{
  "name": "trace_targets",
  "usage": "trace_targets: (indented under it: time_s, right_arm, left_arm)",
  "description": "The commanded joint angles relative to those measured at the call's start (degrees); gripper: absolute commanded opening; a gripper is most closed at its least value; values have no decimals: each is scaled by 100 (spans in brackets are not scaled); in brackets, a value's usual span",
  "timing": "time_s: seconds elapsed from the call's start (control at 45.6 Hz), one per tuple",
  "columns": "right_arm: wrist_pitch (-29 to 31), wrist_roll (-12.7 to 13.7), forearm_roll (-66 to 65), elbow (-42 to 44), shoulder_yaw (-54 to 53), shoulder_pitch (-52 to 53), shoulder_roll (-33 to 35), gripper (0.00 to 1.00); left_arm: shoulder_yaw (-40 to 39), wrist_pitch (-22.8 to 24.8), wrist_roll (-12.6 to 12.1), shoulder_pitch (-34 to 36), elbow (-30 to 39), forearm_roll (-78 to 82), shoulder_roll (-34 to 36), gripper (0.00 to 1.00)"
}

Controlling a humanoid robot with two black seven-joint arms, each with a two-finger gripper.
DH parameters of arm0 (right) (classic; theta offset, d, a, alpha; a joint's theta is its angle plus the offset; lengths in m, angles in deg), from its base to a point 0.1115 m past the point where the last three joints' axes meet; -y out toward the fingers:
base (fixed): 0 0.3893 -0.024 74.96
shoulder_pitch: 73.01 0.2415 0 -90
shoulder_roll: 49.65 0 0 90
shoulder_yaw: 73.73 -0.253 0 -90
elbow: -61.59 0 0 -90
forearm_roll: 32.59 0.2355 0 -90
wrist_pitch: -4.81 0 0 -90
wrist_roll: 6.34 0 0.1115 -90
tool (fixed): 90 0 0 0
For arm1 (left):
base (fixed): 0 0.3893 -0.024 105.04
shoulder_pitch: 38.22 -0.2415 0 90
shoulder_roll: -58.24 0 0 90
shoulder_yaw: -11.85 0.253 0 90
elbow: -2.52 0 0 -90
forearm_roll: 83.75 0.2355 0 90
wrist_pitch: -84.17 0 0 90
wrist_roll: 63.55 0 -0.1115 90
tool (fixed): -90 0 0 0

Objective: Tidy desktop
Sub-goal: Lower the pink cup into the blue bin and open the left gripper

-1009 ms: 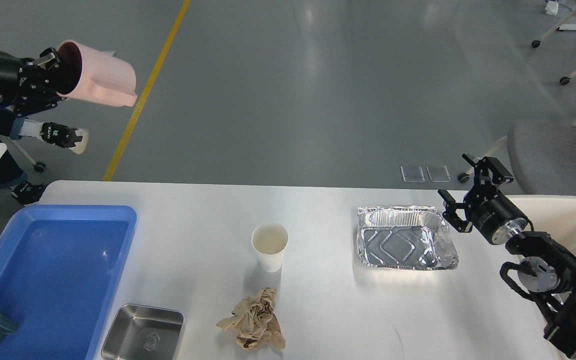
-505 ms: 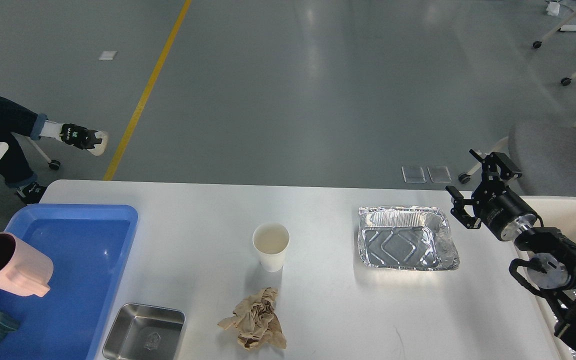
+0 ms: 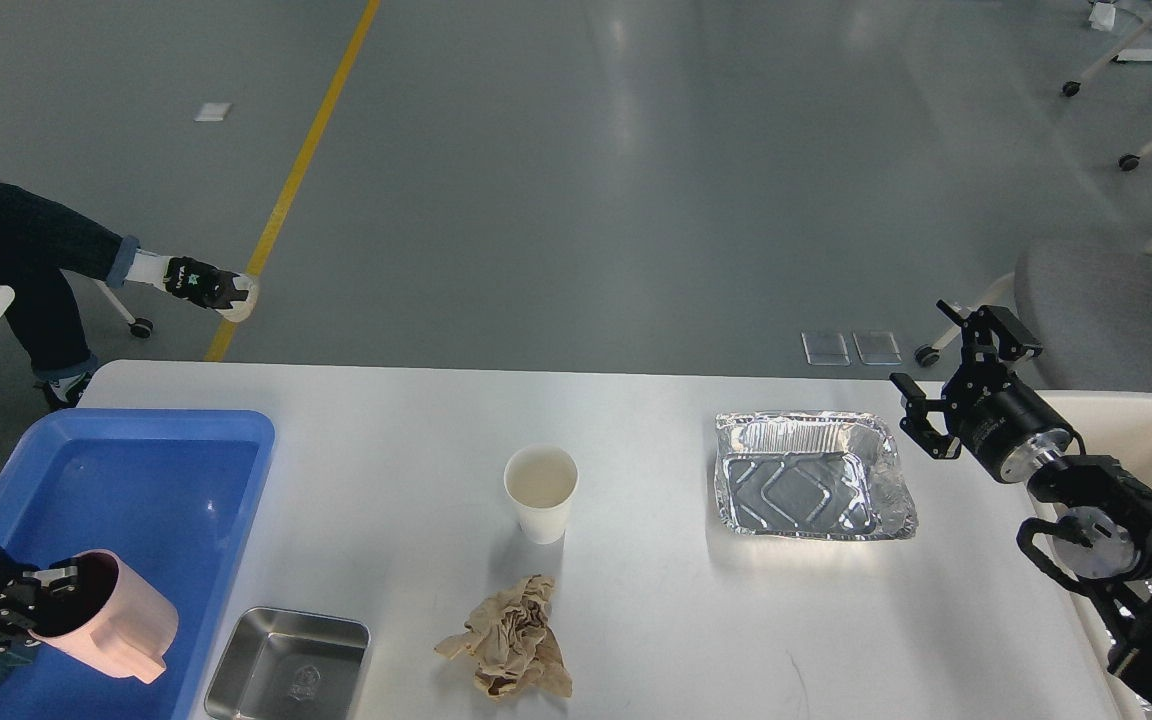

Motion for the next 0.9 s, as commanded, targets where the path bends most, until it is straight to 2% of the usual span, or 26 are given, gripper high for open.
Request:
trace_targets:
  time_s: [0.0, 0.592, 0.878]
  right_arm:
    - [-19, 2, 1, -5, -9, 6, 0, 100]
    - [-45, 2, 1, -251, -9, -38, 0, 100]
    - [-45, 2, 1, -260, -9, -38, 0, 100]
  left_arm:
    - [-4, -1, 0, -25, -6, 162, -95, 0]
    - [-4, -1, 9, -113, -67, 232, -112, 0]
    - [-4, -1, 9, -131, -93, 214, -130, 17]
